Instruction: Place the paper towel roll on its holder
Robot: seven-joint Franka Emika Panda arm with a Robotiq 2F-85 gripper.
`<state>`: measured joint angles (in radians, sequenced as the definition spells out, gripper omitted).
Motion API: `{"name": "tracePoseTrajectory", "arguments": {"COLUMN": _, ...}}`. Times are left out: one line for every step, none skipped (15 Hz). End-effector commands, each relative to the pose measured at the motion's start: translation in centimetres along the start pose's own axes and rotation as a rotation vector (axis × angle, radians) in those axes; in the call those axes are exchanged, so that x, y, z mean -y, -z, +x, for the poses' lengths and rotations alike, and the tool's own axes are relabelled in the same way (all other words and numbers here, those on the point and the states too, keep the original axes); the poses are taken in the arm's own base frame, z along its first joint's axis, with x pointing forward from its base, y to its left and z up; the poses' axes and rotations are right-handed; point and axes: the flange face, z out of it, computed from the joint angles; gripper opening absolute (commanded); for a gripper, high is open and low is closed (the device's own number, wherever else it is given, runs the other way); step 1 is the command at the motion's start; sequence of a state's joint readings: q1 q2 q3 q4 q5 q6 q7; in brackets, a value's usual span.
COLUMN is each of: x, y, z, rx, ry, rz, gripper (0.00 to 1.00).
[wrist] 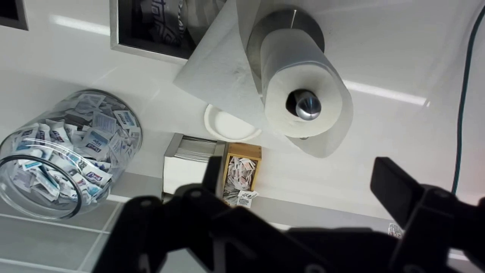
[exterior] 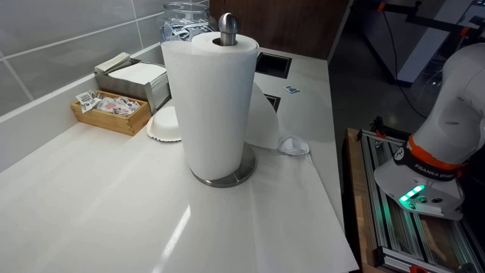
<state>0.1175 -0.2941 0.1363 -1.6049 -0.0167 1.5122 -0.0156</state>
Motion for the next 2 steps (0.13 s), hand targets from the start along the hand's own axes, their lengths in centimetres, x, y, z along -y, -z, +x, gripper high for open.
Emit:
{"name": "tracePoseTrajectory", "arguments": {"x": 0.0, "y": 0.04, "z": 0.06, "rx": 0.001, "ry": 0.0, "rz": 0.0, "gripper": 1.0}}
{"name": "tracePoseTrajectory", "arguments": {"x": -0.02, "y": 0.02, "z": 0.06, "rx": 0.002, "ry": -0.001, "rz": 0.0, "gripper": 1.0}}
